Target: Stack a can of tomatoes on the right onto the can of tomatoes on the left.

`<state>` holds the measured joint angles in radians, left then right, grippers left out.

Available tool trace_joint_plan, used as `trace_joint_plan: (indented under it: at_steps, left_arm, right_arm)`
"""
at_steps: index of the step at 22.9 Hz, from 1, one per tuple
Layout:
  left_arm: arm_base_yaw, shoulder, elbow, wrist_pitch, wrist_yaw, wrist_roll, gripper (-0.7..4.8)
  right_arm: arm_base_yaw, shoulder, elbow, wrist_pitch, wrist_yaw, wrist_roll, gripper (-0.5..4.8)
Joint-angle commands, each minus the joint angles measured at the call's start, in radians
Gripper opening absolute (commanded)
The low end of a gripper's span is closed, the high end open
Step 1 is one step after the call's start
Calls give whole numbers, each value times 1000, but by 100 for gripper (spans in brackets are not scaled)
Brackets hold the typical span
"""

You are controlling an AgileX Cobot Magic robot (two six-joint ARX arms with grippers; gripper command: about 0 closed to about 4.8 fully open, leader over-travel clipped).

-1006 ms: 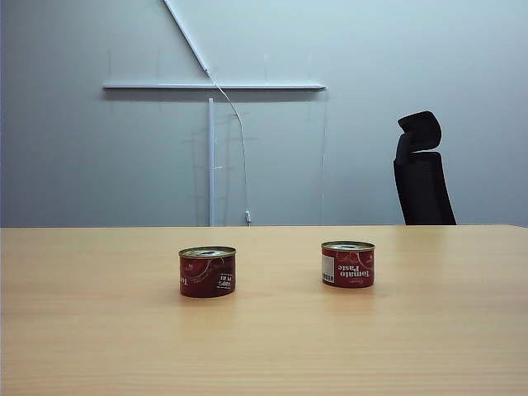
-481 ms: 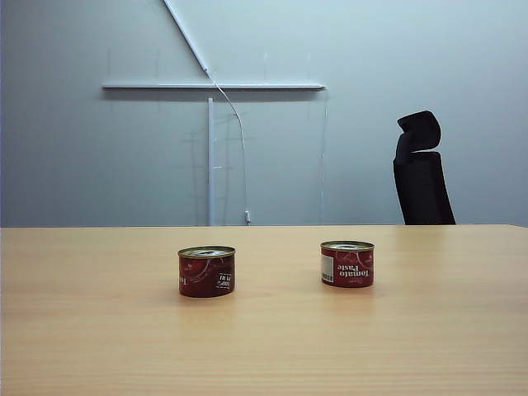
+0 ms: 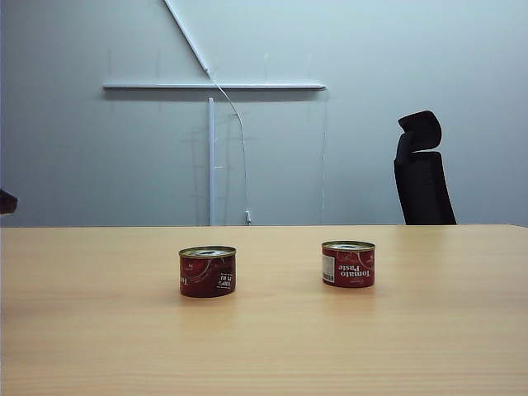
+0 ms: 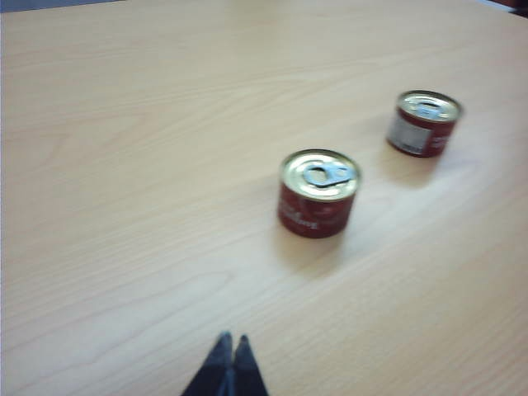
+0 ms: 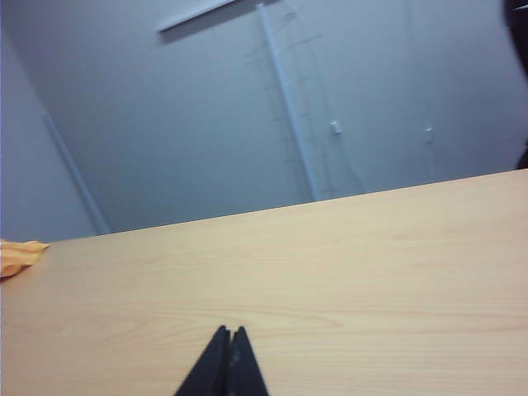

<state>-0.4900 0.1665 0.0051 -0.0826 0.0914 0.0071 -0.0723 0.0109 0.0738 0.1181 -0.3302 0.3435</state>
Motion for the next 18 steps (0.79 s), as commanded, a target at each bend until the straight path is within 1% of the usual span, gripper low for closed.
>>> trace_joint_plan:
  at_steps: [1, 3, 4, 5, 6, 7, 8, 9, 11, 13, 14, 15, 16, 18]
  left_arm:
    - [-36, 1, 4, 10, 1, 0, -4]
    - [-37, 2, 3, 10, -1, 0, -4]
    - [-42, 6, 3, 10, -1, 0, -4]
    - [-46, 14, 3, 10, -1, 0, -4]
    - [-53, 22, 3, 10, -2, 0, -4]
    - [-64, 30, 3, 9, -1, 0, -4]
    - [-73, 37, 3, 9, -1, 0, -4]
    - [-98, 43, 3, 9, -1, 0, -4]
    - [-119, 43, 3, 9, -1, 0, -4]
    - [-135, 43, 4, 10, -1, 0, -4]
    - [-145, 43, 3, 9, -1, 0, -4]
    - [-144, 44, 4, 9, -1, 0, -4]
    - [-144, 44, 4, 14, -1, 0, -4]
    - [-144, 43, 4, 13, -1, 0, -4]
  right_arm:
    - [21, 62, 75, -78, -9, -34, -1]
    - [66, 174, 125, -77, -10, -62, 0]
    - [102, 252, 153, -77, -4, -97, 10]
    - [127, 304, 168, -76, 8, -121, 41]
    - [162, 372, 186, -64, 35, -143, 100]
    - [192, 426, 198, -50, 54, -161, 166]
    - [223, 486, 208, -29, 70, -183, 249]
    - [293, 624, 228, 26, 109, -232, 471]
    - [357, 769, 246, 86, 163, -258, 479]
    - [402, 912, 267, 144, 175, -307, 479]
    - [436, 1054, 292, 216, 175, -354, 479]
    - [454, 1173, 321, 277, 175, -377, 479]
    - [460, 1245, 345, 308, 175, -382, 479]
    - [460, 1339, 383, 340, 174, -381, 479]
